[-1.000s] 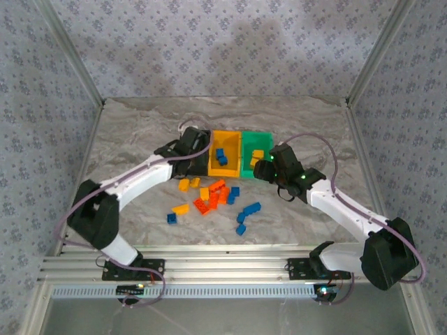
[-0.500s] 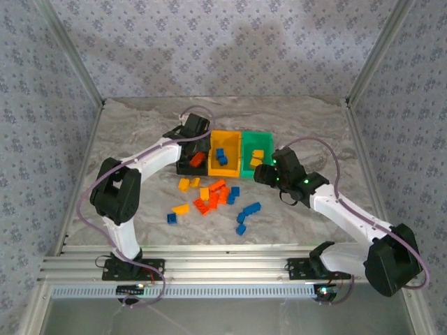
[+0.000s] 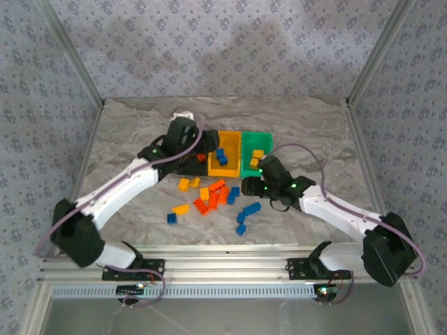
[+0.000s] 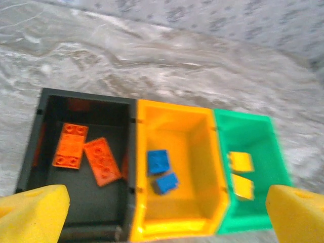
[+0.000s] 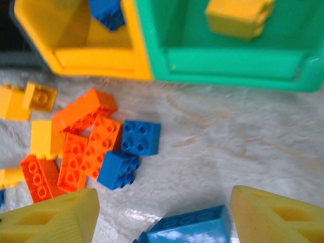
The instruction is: Sort the legos into containers by color
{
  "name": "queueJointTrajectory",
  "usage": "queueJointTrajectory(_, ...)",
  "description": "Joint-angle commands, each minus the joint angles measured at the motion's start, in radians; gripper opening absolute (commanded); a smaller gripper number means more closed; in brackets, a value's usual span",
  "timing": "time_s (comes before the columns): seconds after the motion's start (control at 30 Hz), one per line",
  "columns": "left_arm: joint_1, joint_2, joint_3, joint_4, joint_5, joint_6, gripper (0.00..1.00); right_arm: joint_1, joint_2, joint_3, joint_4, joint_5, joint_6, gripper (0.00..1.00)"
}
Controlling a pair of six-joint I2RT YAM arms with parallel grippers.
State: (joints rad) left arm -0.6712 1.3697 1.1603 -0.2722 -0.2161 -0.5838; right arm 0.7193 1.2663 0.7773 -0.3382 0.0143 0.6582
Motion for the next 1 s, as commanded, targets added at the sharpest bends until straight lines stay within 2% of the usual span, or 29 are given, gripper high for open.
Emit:
queueJointTrajectory(0.0,-0.044,-0.107,-0.129,0.003,0.031,-0.05,1.0,0.068,0.07,0.051,0.027,0.044,-0.002,0.67)
queueJointTrajectory(0.17,-0.101,-0.281,-0.318,-0.033,0.003,-0.099,1.0,0.134,0.185,0.081,0.086,0.093,0.113,0.62)
queueJointTrajectory(0.43,-0.108,-0.546,-0.563,-0.057,-0.008,-0.197,1.0,0.173,0.336,0.123,0.127,0.125,0.227,0.58)
queueJointTrajectory(0.6,-0.108,-0.626,-0.604,-0.102,-0.02,-0.2,1.0,0.174,0.387,0.139,0.135,0.115,0.245,0.55)
queueJointTrajectory(0.8,-0.108,-0.675,-0.622,-0.127,-0.042,-0.194,1.0,0.174,0.392,0.112,0.128,0.117,0.265,0.39)
queueJointTrajectory(0.97,-0.108,-0.682,-0.629,-0.131,-0.042,-0.191,1.0,0.178,0.323,0.062,0.119,0.134,0.269,0.28)
